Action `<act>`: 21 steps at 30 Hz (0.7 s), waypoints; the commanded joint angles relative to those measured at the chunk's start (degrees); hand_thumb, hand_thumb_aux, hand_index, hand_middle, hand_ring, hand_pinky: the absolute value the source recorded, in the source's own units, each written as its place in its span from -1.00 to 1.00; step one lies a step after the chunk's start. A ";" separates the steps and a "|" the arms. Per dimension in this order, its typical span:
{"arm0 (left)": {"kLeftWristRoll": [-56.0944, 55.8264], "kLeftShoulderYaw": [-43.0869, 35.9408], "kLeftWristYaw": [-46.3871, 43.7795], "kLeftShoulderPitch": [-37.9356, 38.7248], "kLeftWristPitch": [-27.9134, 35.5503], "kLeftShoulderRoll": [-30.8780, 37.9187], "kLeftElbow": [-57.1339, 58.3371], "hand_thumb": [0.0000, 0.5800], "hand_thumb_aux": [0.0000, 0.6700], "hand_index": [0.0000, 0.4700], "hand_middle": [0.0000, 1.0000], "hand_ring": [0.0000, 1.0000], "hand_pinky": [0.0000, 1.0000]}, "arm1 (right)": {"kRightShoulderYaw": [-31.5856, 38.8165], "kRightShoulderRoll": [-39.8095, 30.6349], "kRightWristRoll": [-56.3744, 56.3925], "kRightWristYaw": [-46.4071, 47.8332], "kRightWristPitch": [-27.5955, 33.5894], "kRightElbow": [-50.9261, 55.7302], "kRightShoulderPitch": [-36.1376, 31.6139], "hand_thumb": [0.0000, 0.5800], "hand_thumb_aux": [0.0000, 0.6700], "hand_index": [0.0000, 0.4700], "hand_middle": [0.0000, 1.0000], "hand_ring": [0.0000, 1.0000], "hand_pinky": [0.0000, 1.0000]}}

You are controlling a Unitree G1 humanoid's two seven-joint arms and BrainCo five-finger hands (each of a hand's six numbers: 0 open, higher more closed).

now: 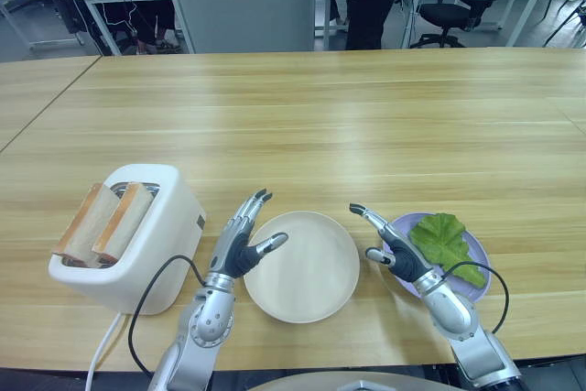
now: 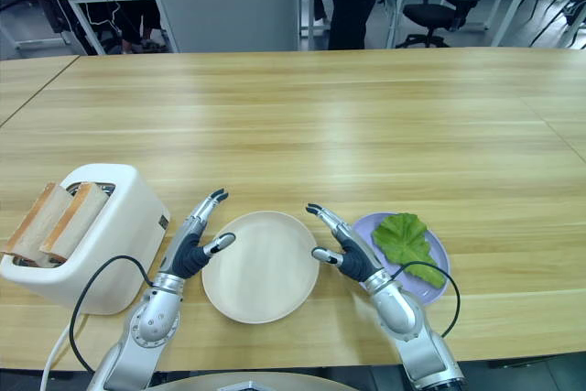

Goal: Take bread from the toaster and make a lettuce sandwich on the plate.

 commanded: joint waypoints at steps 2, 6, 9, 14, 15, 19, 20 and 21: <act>0.31 -0.25 -0.17 -0.21 0.64 -0.22 0.08 -1.00 -1.00 -1.00 -1.00 -1.00 -1.00 | -0.58 0.57 -0.19 -0.88 1.75 0.58 -0.24 -1.00 -1.00 -1.00 -1.00 -1.00 -1.00; 0.77 -0.34 -0.12 -0.19 0.95 -0.40 -0.46 -1.00 -1.00 -1.00 -1.00 -1.00 -1.00 | -0.70 0.71 -0.16 -1.10 2.11 0.55 -0.33 -1.00 -1.00 -1.00 -1.00 -1.00 -1.00; 1.97 1.59 -1.03 1.33 4.24 -0.86 -7.77 -1.00 -1.00 -1.00 -1.00 -1.00 -1.00 | -0.82 0.73 -0.24 -1.35 2.31 0.15 0.02 -1.00 -1.00 -1.00 -1.00 -1.00 -1.00; 6.21 13.36 -6.17 5.28 12.58 1.58 -27.24 -1.00 -1.00 -1.00 -1.00 -1.00 -1.00 | -1.37 1.03 -0.19 -2.04 3.01 -1.27 1.43 -1.00 -1.00 -1.00 -1.00 -1.00 -1.00; 6.57 16.35 -7.02 5.65 13.63 2.51 -29.20 -1.00 -1.00 -1.00 -1.00 -1.00 -1.00 | -1.34 1.20 -0.38 -2.33 3.16 -1.54 1.86 -1.00 -1.00 -1.00 -1.00 -1.00 -1.00; 9.48 28.23 -10.76 9.43 15.78 7.57 -32.86 -1.00 -1.00 -1.00 -1.00 -1.00 -1.00 | -1.13 1.55 -0.55 -2.69 3.67 -2.66 3.16 -1.00 -1.00 -1.00 -1.00 -1.00 -1.00; 9.56 30.45 -11.50 10.48 15.78 8.50 -33.04 -1.00 -1.00 -1.00 -1.00 -1.00 -1.00 | -1.18 1.62 -0.47 -2.66 3.86 -3.07 3.55 -1.00 -1.00 -1.00 -1.00 -1.00 -1.00; 9.69 32.40 -12.04 11.38 15.80 9.35 -32.98 -1.00 -1.00 -1.00 -1.00 -1.00 -1.00 | -1.27 1.67 -0.03 -2.42 4.11 -3.29 3.84 -1.00 -1.00 -1.00 -1.00 -1.00 -1.00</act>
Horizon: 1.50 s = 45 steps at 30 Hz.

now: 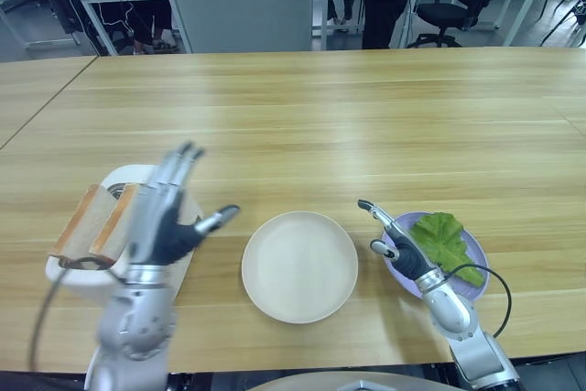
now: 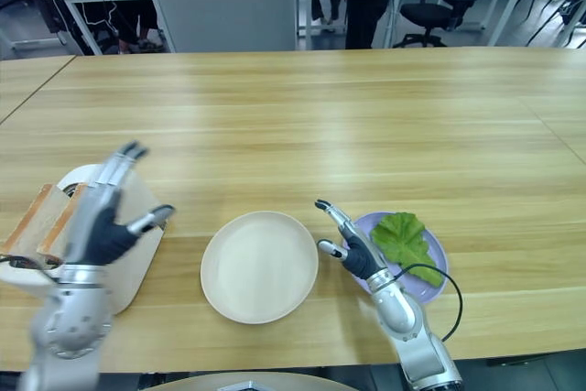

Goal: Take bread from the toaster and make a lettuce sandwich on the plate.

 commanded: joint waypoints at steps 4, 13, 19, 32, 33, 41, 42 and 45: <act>1.14 14.69 -4.04 5.74 0.14 4.89 2.13 -1.00 -1.00 -1.00 -1.00 -1.00 -1.00 | -1.20 -0.24 0.81 0.09 1.60 -3.05 2.44 -1.00 -1.00 -1.00 -1.00 -1.00 -1.00; 3.13 24.64 -0.93 9.80 -1.82 8.89 15.01 -1.00 -1.00 -1.00 -1.00 -1.00 -1.00 | -3.45 -0.83 1.03 -0.57 2.12 -4.19 4.26 -1.00 -1.00 -1.00 -1.00 -1.00 -1.00; 5.28 23.57 -0.38 9.75 -0.51 9.57 21.01 -1.00 -1.00 -1.00 -1.00 -1.00 -1.00 | -3.84 -0.99 0.99 -0.64 2.08 -4.48 5.02 -1.00 -1.00 -1.00 -1.00 -1.00 -1.00; 4.80 16.61 -0.04 9.43 -0.84 9.82 28.65 0.87 0.48 0.45 -0.96 -0.96 -0.96 | -5.13 -1.24 1.34 -0.70 1.83 -4.05 4.86 -1.00 -1.00 -1.00 -1.00 -1.00 -1.00; 4.21 16.42 0.27 9.20 -1.15 9.85 29.11 0.87 0.48 0.45 -0.96 -0.96 -0.96 | -5.19 -1.22 1.34 -0.77 1.81 -4.00 4.84 -1.00 -1.00 -1.00 -1.00 -1.00 -1.00; 2.20 14.64 3.44 7.39 -1.79 8.88 28.78 1.00 1.00 0.96 -0.97 -0.97 -0.97 | -5.08 -1.05 0.93 -1.10 1.70 -2.60 4.39 -1.00 -1.00 -1.00 -1.00 -1.00 -1.00; 1.93 14.64 3.99 6.96 -1.70 8.61 28.38 1.00 1.00 0.96 -0.98 -0.98 -0.98 | -5.07 -1.05 0.84 -1.14 1.79 -2.41 4.36 -1.00 -1.00 -1.00 -1.00 -1.00 -1.00; 1.78 15.49 6.23 5.59 -1.12 7.93 27.09 1.00 1.00 0.96 -1.00 -1.00 -1.00 | -5.07 -1.02 0.73 -1.24 1.85 -2.04 4.27 -1.00 -1.00 -1.00 -1.00 -1.00 -1.00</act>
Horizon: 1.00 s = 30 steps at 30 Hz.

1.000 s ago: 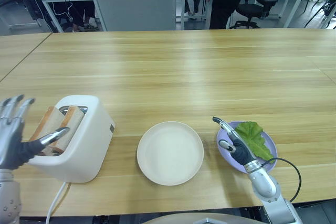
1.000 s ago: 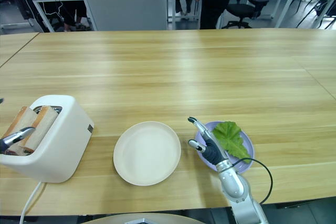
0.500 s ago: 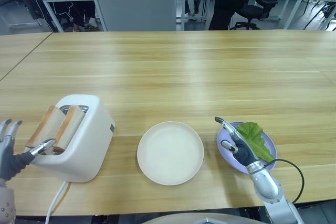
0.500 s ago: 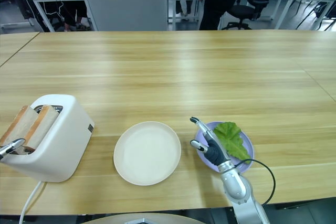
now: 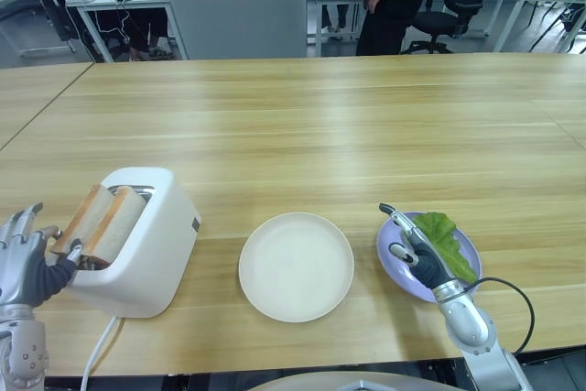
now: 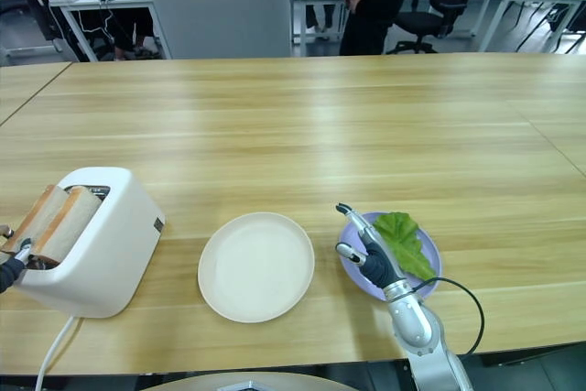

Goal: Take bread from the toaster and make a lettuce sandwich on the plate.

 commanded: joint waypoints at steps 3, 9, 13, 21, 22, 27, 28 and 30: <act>-0.60 0.62 3.10 -2.76 1.42 -1.60 -2.53 0.93 0.63 0.60 -1.00 -1.00 -1.00 | -0.52 -0.10 0.26 -0.42 0.54 0.94 -0.04 -1.00 -1.00 -1.00 -1.00 -1.00 -1.00; -10.42 0.42 1.52 -10.07 2.79 -4.99 -5.97 1.00 1.00 0.96 -0.87 -0.87 -0.87 | -0.36 0.12 0.29 -0.64 0.73 1.76 -0.69 -1.00 -1.00 -1.00 -1.00 -1.00 -1.00; -18.29 0.71 1.24 -16.18 4.37 -7.68 -6.83 1.00 1.00 0.96 0.26 0.26 0.26 | -0.14 0.34 0.37 -0.68 0.82 2.57 -1.56 -1.00 -1.00 -1.00 -1.00 -1.00 -1.00; -26.59 -0.82 3.97 -27.46 6.66 -12.63 -6.84 1.00 1.00 0.96 1.00 1.00 1.00 | 0.26 0.82 0.38 -1.10 0.76 3.97 -2.87 -1.00 -1.00 -1.00 -1.00 -1.00 -1.00; -27.24 -1.41 4.43 -28.80 6.82 -13.43 -6.67 1.00 1.00 0.96 1.00 1.00 1.00 | 0.27 0.86 0.38 -1.14 0.73 4.11 -3.00 -1.00 -1.00 -1.00 -1.00 -1.00 -1.00; -30.02 -0.68 7.15 -33.70 6.78 -15.39 -6.43 1.00 1.00 0.96 1.00 1.00 1.00 | 0.31 1.10 0.36 -1.25 0.58 4.80 -3.58 -1.00 -1.00 -1.00 -1.00 -1.00 -1.00; -30.50 -0.40 7.48 -34.35 6.90 -15.47 -6.89 1.00 1.00 0.96 1.00 1.00 1.00 | 0.32 1.13 0.34 -1.25 0.56 4.90 -3.67 -1.00 -1.00 -1.00 -1.00 -1.00 -1.00; -32.43 -0.72 7.22 -35.77 8.00 -15.94 -8.68 1.00 1.00 0.96 1.00 1.00 1.00 | 0.35 1.19 0.30 -1.27 0.53 5.11 -3.90 -1.00 -1.00 -1.00 -1.00 -1.00 -1.00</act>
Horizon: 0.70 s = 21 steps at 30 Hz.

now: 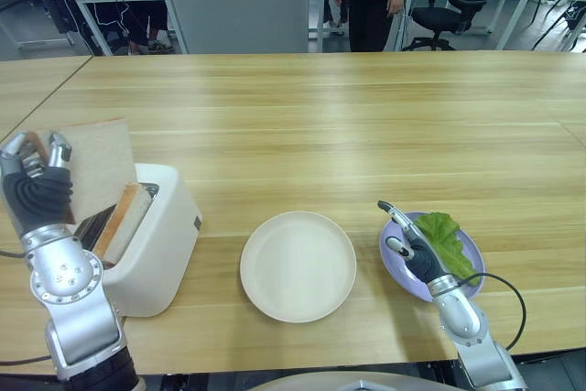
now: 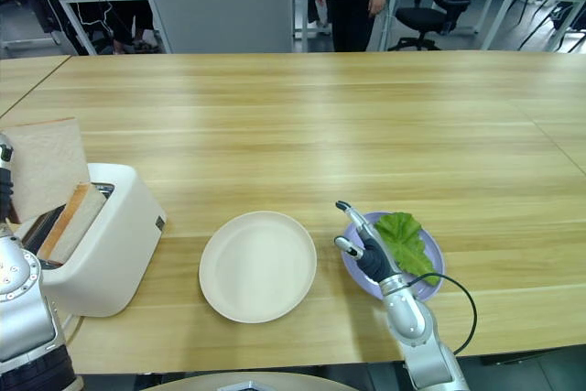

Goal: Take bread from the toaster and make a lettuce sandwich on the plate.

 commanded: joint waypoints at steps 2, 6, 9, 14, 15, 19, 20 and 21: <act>-3.74 -2.97 -0.37 -2.88 2.76 -1.74 -4.63 1.00 1.00 0.96 1.00 1.00 1.00 | -0.17 0.05 0.27 -0.30 0.41 0.83 -0.84 -1.00 -1.00 -1.00 -1.00 -1.00 -1.00; -5.13 -7.92 -1.61 -3.99 4.84 -4.24 -8.56 1.00 1.00 0.96 1.00 1.00 1.00 | -0.25 0.09 0.27 -0.46 0.45 0.98 -1.28 -1.00 -1.00 -1.00 -1.00 -1.00 -1.00; -4.01 -10.92 -1.25 -4.17 4.81 -5.35 -10.89 1.00 1.00 0.96 1.00 1.00 1.00 | -0.12 0.12 0.25 -0.55 0.43 1.19 -1.39 -1.00 -1.00 -1.00 -1.00 -1.00 -1.00; 1.54 -14.02 1.89 -3.95 2.58 -6.11 -12.32 1.00 1.00 0.96 1.00 1.00 1.00 | 0.05 0.20 0.31 -0.52 0.42 1.30 -1.44 -1.00 -1.00 -1.00 -1.00 -1.00 -1.00; 3.28 -14.43 2.94 -3.88 1.64 -6.17 -12.67 1.00 1.00 0.96 1.00 1.00 1.00 | 0.08 0.20 0.32 -0.50 0.41 1.32 -1.46 -1.00 -1.00 -1.00 -1.00 -1.00 -1.00; 3.11 -18.02 3.05 -3.87 2.31 -9.10 -13.19 1.00 1.00 0.96 1.00 1.00 1.00 | 0.08 0.15 0.34 -0.44 0.40 1.31 -1.44 -1.00 -1.00 -1.00 -1.00 -1.00 -1.00; 1.48 -19.74 1.82 -3.71 3.65 -10.39 -12.59 1.00 1.00 0.96 1.00 1.00 1.00 | 0.06 0.14 0.32 -0.44 0.43 1.26 -1.42 -1.00 -1.00 -1.00 -1.00 -1.00 -1.00; 0.50 -21.29 1.23 -3.43 4.27 -11.72 -11.72 1.00 1.00 0.96 1.00 1.00 1.00 | 0.03 0.12 0.31 -0.45 0.45 1.21 -1.40 -1.00 -1.00 -1.00 -1.00 -1.00 -1.00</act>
